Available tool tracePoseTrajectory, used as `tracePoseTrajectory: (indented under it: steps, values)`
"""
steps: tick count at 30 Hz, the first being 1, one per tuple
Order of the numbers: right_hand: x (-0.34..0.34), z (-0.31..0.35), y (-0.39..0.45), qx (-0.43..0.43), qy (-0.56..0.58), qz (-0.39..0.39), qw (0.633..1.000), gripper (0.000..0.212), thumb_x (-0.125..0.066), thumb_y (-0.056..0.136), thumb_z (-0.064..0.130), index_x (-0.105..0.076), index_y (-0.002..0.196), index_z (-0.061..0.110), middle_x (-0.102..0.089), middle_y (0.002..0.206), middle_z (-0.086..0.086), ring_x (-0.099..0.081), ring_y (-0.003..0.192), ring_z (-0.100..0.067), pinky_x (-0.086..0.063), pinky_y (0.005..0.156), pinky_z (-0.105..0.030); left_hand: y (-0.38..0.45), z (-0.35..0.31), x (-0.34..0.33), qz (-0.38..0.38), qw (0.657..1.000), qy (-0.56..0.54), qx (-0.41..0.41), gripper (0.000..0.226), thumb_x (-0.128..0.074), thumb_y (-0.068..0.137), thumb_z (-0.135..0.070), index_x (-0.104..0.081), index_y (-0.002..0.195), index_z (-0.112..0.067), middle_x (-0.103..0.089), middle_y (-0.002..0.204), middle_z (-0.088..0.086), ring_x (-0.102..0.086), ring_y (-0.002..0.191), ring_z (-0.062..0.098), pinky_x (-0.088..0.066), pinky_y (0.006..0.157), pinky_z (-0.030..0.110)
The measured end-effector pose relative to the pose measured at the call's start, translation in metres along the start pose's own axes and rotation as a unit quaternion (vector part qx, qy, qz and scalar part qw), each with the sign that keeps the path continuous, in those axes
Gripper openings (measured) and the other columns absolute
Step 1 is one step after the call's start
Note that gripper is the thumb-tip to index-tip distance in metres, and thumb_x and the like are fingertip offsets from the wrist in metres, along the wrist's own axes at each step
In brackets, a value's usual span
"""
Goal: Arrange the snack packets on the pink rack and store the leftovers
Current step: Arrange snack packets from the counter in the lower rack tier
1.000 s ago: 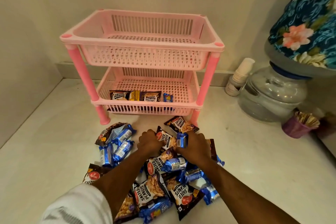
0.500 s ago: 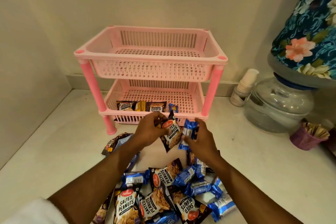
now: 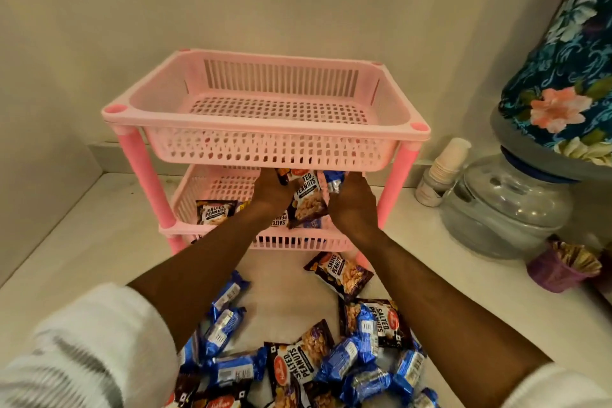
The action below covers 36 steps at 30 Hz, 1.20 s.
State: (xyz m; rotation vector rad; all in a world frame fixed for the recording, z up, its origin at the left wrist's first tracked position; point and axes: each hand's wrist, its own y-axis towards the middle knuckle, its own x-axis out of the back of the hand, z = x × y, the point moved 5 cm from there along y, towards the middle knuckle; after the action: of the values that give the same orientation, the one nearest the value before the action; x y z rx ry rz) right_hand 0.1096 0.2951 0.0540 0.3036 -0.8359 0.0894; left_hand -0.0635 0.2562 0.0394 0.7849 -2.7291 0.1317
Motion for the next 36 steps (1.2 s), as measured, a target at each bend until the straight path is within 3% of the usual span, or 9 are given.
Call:
tracePoseTrajectory:
  steps: [2, 5, 7, 9, 12, 18, 26, 30, 36]
  values:
    - [-0.011, -0.007, 0.014, -0.014, -0.043, 0.027, 0.999, 0.047, -0.06, 0.087, 0.006, -0.047, 0.131, 0.008, -0.062, 0.123, -0.015, -0.062, 0.113, -0.035, -0.049, 0.084, -0.035, 0.012, 0.004, -0.002, 0.008, 1.0, 0.022, -0.007, 0.053, -0.072, 0.088, -0.026, -0.048, 0.134, -0.017, -0.061, 0.13, 0.006, -0.057, 0.118, 0.025, -0.047, 0.095, 0.03]
    - [-0.029, -0.021, 0.032, -0.03, -0.114, 0.098, 0.988, 0.064, -0.061, 0.085, 0.003, -0.036, 0.143, -0.002, -0.063, 0.121, -0.019, -0.063, 0.112, -0.037, -0.045, 0.074, -0.031, 0.03, 0.015, -0.005, 0.024, 0.998, 0.049, 0.031, 0.042, -0.068, 0.091, -0.03, -0.059, 0.126, -0.008, -0.068, 0.117, 0.015, -0.064, 0.109, 0.033, -0.052, 0.09, 0.037]
    - [-0.039, -0.031, 0.038, -0.059, -0.15, 0.152, 0.975, 0.072, -0.059, 0.088, 0.005, -0.023, 0.149, -0.006, -0.056, 0.133, -0.022, -0.057, 0.122, -0.037, -0.048, 0.086, -0.035, 0.038, 0.021, -0.008, 0.034, 0.997, 0.04, 0.056, 0.042, -0.067, 0.092, -0.031, -0.062, 0.124, -0.005, -0.068, 0.118, 0.017, -0.064, 0.11, 0.035, -0.052, 0.096, 0.041]
    - [-0.046, -0.039, 0.04, -0.078, -0.182, 0.183, 0.963, 0.06, -0.058, 0.09, 0.005, -0.032, 0.143, -0.005, -0.053, 0.137, -0.022, -0.054, 0.126, -0.036, -0.048, 0.095, -0.037, 0.042, 0.024, -0.011, 0.032, 0.997, 0.036, 0.068, 0.045, -0.067, 0.092, -0.03, -0.06, 0.13, -0.007, -0.066, 0.126, 0.013, -0.061, 0.117, 0.032, -0.049, 0.102, 0.043]
    - [-0.053, -0.046, 0.041, -0.057, -0.223, 0.201, 0.952, 0.042, -0.055, 0.091, 0.005, -0.046, 0.131, -0.004, -0.054, 0.135, -0.02, -0.055, 0.125, -0.035, -0.048, 0.097, -0.036, 0.046, 0.029, -0.014, 0.034, 0.996, 0.045, 0.071, 0.05, -0.068, 0.091, -0.03, -0.054, 0.134, -0.009, -0.063, 0.13, 0.012, -0.058, 0.121, 0.031, -0.047, 0.103, 0.036]
    - [-0.056, -0.047, 0.041, -0.039, -0.265, 0.196, 0.943, 0.029, -0.057, 0.091, 0.007, -0.06, 0.12, 0.0, -0.06, 0.13, -0.021, -0.059, 0.12, -0.036, -0.05, 0.094, -0.037, 0.042, 0.034, -0.022, 0.054, 0.996, 0.016, 0.069, 0.056, -0.069, 0.09, -0.027, -0.046, 0.139, -0.013, -0.056, 0.138, 0.006, -0.052, 0.128, 0.026, -0.036, 0.087, 0.023]
    - [-0.037, -0.022, 0.053, -0.007, -0.217, 0.105, 0.971, 0.041, -0.059, 0.089, 0.007, -0.055, 0.13, 0.005, -0.058, 0.132, -0.016, -0.057, 0.122, -0.032, -0.047, 0.098, -0.034, 0.038, 0.036, -0.017, 0.043, 0.996, -0.019, 0.079, 0.066, -0.07, 0.09, -0.024, -0.037, 0.146, -0.017, -0.052, 0.143, 0.006, -0.05, 0.131, 0.026, -0.036, 0.089, 0.023]
    - [-0.049, -0.028, 0.042, -0.023, -0.257, 0.199, 0.946, 0.039, -0.072, 0.083, 0.015, -0.062, 0.12, 0.004, -0.066, 0.123, -0.014, -0.064, 0.113, -0.03, -0.05, 0.08, -0.029, 0.036, 0.035, -0.007, 0.021, 0.997, -0.031, 0.071, 0.061, -0.07, 0.09, -0.024, -0.04, 0.143, -0.014, -0.056, 0.139, 0.008, -0.053, 0.128, 0.027, -0.04, 0.089, 0.023]
    - [-0.061, -0.042, 0.032, -0.052, -0.239, 0.233, 0.941, 0.059, -0.082, 0.075, 0.018, -0.052, 0.125, 0.004, -0.06, 0.127, -0.018, -0.061, 0.117, -0.036, -0.053, 0.086, -0.036, 0.038, 0.032, 0.013, 0.012, 0.996, -0.056, 0.066, 0.053, -0.07, 0.09, -0.025, -0.05, 0.137, -0.013, -0.058, 0.137, 0.007, -0.052, 0.127, 0.025, -0.039, 0.095, 0.025]
